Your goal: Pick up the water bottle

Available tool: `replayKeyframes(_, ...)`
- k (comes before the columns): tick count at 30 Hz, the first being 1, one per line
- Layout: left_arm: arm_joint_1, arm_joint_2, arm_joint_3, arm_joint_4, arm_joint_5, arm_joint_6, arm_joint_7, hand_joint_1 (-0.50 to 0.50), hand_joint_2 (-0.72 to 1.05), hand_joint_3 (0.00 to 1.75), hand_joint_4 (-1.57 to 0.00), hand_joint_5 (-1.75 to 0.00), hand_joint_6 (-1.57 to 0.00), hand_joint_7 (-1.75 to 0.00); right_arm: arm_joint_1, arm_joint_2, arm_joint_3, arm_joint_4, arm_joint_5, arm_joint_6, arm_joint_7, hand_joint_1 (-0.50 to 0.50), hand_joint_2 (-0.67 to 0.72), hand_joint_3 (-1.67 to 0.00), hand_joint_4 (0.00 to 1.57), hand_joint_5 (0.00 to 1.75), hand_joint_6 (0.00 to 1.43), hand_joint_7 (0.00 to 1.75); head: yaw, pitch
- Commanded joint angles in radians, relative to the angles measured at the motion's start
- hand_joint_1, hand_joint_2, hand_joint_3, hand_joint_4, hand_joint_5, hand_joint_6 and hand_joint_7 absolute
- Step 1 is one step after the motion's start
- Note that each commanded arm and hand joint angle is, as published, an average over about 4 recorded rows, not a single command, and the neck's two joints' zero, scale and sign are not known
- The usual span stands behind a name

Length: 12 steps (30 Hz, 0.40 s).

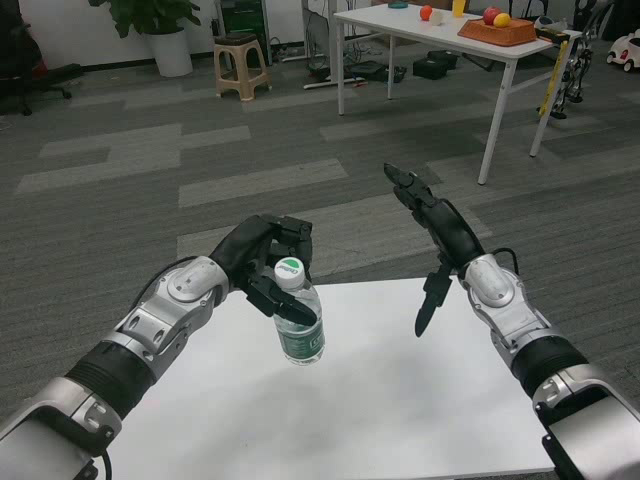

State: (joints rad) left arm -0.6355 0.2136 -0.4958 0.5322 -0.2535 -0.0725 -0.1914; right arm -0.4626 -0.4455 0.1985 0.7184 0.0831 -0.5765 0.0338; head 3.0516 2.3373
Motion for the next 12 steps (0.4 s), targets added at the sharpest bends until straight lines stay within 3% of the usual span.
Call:
replayKeyframes(1, 0.002, 0.013, 0.023, -0.021, 0.011, 0.007, -0.003, 0.08, 0.43, 0.44, -1.57, -1.75, -1.39, -1.68, -0.022, 0.005, -0.004, -0.01, 0.004, -0.005, -0.007, -0.46, 0.65, 0.0, 0.0, 0.0, 0.0, 0.0, 0.001, 0.0)
replayKeyframes(12, 0.003, 0.013, 0.03, -0.021, 0.016, 0.013, -0.005, 0.09, 0.43, 0.44, -1.57, -1.75, -1.39, -1.7, -0.022, 0.004, -0.005, -0.008, 0.004, -0.005, -0.007, -0.46, 0.66, 0.0, 0.0, 0.0, 0.0, 0.0, -0.001, -0.003)
